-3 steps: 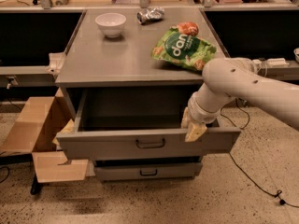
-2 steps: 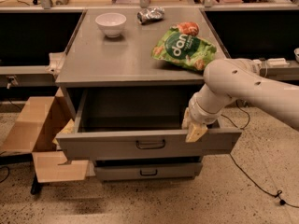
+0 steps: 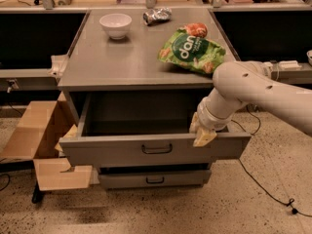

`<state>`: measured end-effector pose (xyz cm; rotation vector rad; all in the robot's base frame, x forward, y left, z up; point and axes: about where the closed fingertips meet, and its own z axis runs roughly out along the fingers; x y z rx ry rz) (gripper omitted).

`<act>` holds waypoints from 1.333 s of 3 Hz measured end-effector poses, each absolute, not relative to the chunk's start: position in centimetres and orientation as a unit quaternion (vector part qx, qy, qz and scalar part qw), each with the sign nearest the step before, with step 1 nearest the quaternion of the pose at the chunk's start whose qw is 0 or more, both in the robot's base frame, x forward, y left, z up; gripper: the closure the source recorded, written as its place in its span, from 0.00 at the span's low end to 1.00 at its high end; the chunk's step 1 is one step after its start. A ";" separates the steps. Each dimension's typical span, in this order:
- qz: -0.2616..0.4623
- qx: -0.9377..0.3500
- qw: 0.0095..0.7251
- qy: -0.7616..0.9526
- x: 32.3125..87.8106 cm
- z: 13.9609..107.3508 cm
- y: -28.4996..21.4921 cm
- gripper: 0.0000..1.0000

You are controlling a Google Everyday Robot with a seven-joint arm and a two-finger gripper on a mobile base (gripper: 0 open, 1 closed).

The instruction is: Open top drawer

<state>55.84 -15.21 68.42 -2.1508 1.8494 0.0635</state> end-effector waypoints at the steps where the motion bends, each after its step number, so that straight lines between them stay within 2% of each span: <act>1: 0.022 -0.749 0.152 0.644 55.8 68.4 -15.2 0.18; 2: 0.022 -0.749 0.152 0.644 55.8 68.4 -15.2 0.00; 4: 0.030 -0.751 0.133 0.646 54.8 67.9 -14.6 0.00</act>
Offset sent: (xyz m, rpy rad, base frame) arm 0.0000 0.0000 0.0000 0.0000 0.0000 0.0000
